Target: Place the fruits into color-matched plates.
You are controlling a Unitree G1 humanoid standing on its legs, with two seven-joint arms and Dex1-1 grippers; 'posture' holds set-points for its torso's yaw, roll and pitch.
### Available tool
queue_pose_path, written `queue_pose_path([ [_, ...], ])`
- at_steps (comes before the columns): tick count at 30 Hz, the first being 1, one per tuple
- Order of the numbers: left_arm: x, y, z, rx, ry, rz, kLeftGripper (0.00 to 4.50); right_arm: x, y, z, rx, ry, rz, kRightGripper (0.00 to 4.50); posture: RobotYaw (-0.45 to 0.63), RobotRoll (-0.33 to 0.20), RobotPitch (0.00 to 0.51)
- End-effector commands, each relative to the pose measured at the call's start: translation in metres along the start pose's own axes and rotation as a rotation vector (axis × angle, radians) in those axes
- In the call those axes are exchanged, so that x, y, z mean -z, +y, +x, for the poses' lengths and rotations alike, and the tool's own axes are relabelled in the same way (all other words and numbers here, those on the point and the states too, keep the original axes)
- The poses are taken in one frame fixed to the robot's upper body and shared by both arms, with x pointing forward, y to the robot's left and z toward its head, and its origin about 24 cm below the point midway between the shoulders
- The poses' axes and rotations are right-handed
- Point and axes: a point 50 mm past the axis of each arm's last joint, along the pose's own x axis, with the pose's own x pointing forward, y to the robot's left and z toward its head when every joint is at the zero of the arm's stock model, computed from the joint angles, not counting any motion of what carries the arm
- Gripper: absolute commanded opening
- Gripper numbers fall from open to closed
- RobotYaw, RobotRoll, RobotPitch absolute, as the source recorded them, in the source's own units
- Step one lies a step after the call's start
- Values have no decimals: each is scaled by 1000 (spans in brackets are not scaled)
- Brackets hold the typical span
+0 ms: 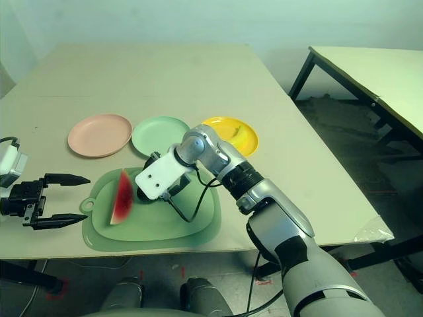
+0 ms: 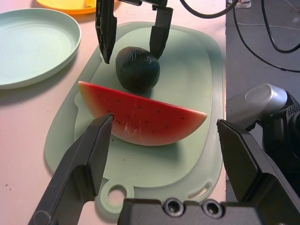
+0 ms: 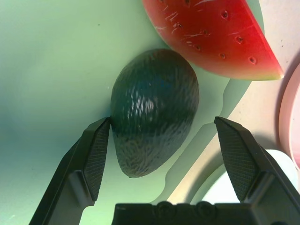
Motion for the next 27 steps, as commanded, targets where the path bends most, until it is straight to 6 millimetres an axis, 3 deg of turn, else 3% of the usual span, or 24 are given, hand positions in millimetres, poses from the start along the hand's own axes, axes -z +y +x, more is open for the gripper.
queue_pose_path([
  [1, 2, 2, -2, -16, 19, 18, 4500, -6, -3, -2, -12, -12, -7, 4453, 133, 0, 66],
  [4, 3, 3, -2, -20, 20, 24, 4500, -9, -1, -1, -25, -22, 2, 4453, 131, 0, 65],
  [6, 3, 4, -3, -23, 19, 29, 4500, -9, 0, 0, -31, -23, 8, 4051, 130, 0, 65],
  [10, 2, 7, -4, -37, 18, 50, 4500, -10, 1, 1, -34, -27, 20, 2779, 131, 0, 62],
  [16, 1, 9, -5, -45, 16, 62, 4500, -10, 2, 0, -36, -28, 26, 1396, 130, 0, 60],
  [20, 0, 10, -5, -44, 15, 65, 4500, -9, 0, 0, -32, -26, 29, 73, 132, 0, 59],
  [27, 1, 10, -7, -52, 24, 66, 4500, -8, 0, 0, -33, -23, 25, 32, 131, 0, 55],
])
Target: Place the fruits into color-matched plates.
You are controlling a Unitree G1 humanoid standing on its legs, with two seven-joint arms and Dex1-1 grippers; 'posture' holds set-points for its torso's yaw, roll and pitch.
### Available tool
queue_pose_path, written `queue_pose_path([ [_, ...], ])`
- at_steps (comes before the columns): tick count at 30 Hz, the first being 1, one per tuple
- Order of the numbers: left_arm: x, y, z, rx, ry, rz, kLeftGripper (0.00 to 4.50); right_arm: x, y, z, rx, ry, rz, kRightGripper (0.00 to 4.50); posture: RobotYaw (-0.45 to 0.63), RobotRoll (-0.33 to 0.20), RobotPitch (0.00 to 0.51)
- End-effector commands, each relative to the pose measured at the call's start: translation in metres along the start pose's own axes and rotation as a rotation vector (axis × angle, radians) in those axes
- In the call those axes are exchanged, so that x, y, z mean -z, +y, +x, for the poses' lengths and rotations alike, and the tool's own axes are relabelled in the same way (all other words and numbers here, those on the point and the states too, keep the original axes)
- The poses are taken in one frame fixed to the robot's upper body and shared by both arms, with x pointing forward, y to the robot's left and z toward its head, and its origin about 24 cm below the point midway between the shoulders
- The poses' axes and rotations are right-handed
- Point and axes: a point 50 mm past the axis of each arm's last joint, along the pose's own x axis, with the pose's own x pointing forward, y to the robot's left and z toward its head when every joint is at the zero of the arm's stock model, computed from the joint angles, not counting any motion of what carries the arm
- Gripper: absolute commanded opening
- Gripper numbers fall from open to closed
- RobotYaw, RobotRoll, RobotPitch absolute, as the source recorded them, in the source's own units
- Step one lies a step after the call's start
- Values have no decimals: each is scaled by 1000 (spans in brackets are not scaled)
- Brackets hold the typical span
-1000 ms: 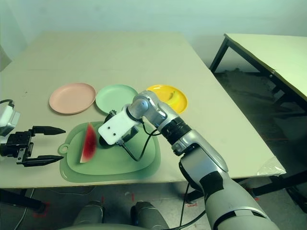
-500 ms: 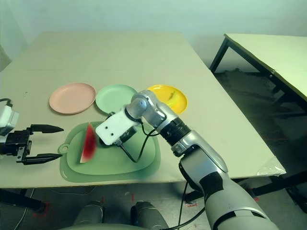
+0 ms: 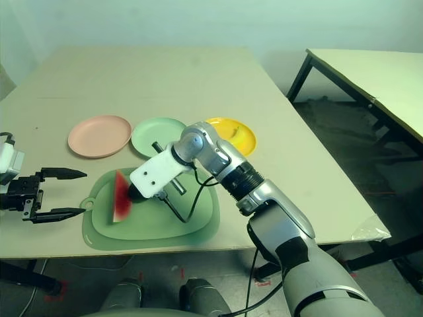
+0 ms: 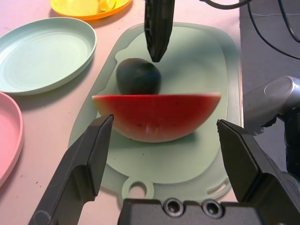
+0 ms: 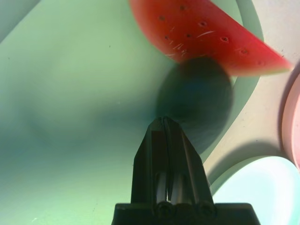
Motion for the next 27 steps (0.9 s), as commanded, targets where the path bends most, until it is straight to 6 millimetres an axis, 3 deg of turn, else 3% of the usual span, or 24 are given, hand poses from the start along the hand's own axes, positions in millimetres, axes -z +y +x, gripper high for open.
queue_pose_path([
  [1, 0, 1, -2, -6, 18, 11, 4500, 0, 0, 1, -13, 4, -4, 32, 131, 0, 55],
  [5, 0, 3, -4, -13, 22, 14, 4500, 0, -1, -3, -20, 10, -15, 32, 128, 0, 51],
  [18, 1, 3, -3, 0, 27, 13, 4500, -9, -11, -25, -30, 27, -59, 4480, 122, 0, 47],
  [27, 1, 2, -2, 14, 33, 14, 4500, -12, -16, -12, -4, 9, -69, 4480, 128, 0, 50],
])
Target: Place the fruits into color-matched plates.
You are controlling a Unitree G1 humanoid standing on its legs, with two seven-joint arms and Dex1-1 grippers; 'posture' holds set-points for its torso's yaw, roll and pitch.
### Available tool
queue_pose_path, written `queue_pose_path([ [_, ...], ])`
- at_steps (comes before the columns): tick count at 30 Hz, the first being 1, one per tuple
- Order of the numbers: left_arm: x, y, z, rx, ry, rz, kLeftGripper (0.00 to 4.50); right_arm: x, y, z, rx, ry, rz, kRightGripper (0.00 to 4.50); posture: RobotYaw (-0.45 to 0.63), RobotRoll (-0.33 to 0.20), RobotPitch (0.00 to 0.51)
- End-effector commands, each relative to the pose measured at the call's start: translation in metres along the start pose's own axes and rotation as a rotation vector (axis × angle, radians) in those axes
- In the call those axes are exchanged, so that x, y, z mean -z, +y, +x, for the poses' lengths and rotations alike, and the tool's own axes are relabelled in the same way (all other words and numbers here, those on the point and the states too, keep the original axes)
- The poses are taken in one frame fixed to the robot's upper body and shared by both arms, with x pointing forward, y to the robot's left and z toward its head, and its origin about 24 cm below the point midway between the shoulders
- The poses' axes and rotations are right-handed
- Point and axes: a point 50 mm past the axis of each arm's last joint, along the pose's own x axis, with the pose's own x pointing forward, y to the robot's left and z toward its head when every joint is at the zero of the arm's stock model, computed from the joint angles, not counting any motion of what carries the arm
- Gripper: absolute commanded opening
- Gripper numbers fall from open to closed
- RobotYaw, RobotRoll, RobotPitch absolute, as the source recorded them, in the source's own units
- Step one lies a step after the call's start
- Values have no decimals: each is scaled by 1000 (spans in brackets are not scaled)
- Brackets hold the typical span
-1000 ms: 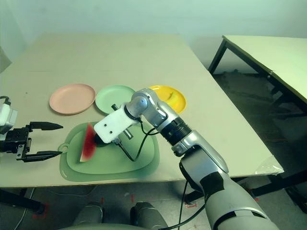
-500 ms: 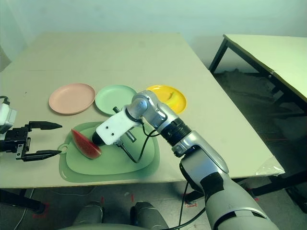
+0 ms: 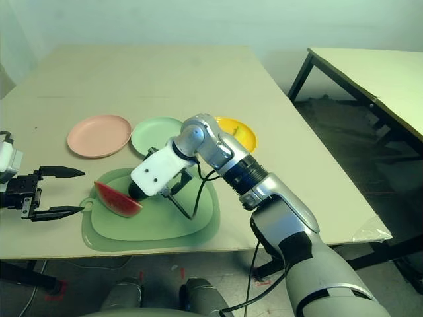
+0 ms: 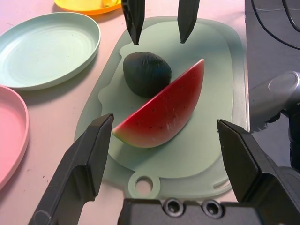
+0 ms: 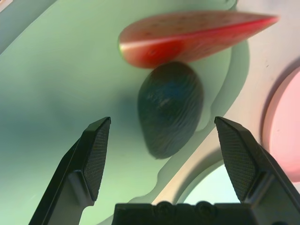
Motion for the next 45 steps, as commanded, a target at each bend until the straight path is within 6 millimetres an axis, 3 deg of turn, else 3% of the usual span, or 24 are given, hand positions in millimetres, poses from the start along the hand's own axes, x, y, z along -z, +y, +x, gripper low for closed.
queue_pose_path([
  [1, 0, 0, 1, 12, 15, 2, 4500, 4, -2, 5, 5, 14, 0, 4480, 128, 0, 50],
  [13, 1, -4, -1, 9, 21, -3, 4500, 18, -4, 24, 7, 31, 27, 4480, 148, 0, 64],
  [26, 3, -5, 0, 5, 24, -5, 4500, 17, 0, 33, -6, 9, 55, 4480, 142, 0, 69],
  [29, 2, -5, 0, 6, 21, -4, 4500, 17, 1, 34, -8, 7, 67, 3851, 140, 0, 71],
  [32, 2, -4, 0, 6, 20, -1, 4500, 17, 1, 35, -8, 1, 76, 2842, 138, 0, 74],
  [41, 3, -4, 2, 12, 19, -4, 4500, 18, 3, 33, -4, 2, 96, 2823, 125, 0, 83],
  [45, 3, -3, 4, 14, 12, -6, 4500, 22, -1, 21, 8, 24, 93, 2823, 115, 0, 79],
])
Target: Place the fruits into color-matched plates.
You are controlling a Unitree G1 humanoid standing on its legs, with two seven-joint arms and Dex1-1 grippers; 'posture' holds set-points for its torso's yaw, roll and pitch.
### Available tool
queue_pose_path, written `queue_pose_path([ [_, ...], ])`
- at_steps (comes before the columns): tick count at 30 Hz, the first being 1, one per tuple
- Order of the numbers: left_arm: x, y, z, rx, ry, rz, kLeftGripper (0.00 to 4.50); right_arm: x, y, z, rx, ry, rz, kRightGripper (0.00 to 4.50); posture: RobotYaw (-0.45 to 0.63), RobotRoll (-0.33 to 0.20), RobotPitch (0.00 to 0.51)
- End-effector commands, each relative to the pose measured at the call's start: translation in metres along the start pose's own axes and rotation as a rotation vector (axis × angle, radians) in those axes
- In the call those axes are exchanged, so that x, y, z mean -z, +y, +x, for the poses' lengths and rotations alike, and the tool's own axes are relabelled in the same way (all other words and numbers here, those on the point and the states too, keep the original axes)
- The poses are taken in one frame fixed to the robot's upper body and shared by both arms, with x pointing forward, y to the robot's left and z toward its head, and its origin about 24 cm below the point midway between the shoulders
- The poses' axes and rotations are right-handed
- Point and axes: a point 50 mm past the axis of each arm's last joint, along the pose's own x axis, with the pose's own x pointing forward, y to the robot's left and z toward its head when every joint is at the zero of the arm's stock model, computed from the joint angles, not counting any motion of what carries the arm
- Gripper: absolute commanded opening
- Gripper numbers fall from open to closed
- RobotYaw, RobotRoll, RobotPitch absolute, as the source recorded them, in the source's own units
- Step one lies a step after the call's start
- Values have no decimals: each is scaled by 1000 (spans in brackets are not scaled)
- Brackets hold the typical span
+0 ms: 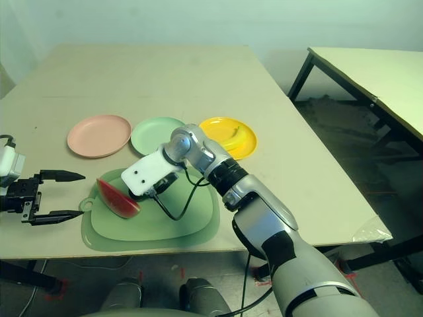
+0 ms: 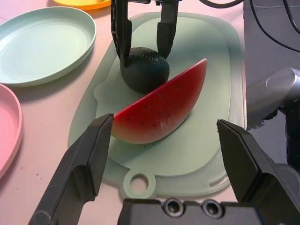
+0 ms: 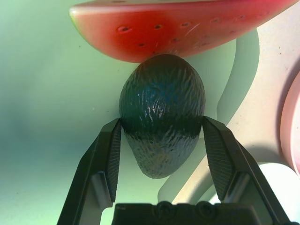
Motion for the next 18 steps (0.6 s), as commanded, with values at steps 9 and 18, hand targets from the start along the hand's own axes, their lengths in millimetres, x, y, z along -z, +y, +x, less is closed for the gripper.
queue_pose_path([
  [9, 0, 1, 8, 3, -31, -14, 4500, 14, -33, -55, 133, 104, 30, 2823, 108, 0, 68],
  [18, -2, 0, 10, -5, -35, -10, 4500, 54, -35, -57, 289, 280, 170, 2823, 132, 0, 70],
])
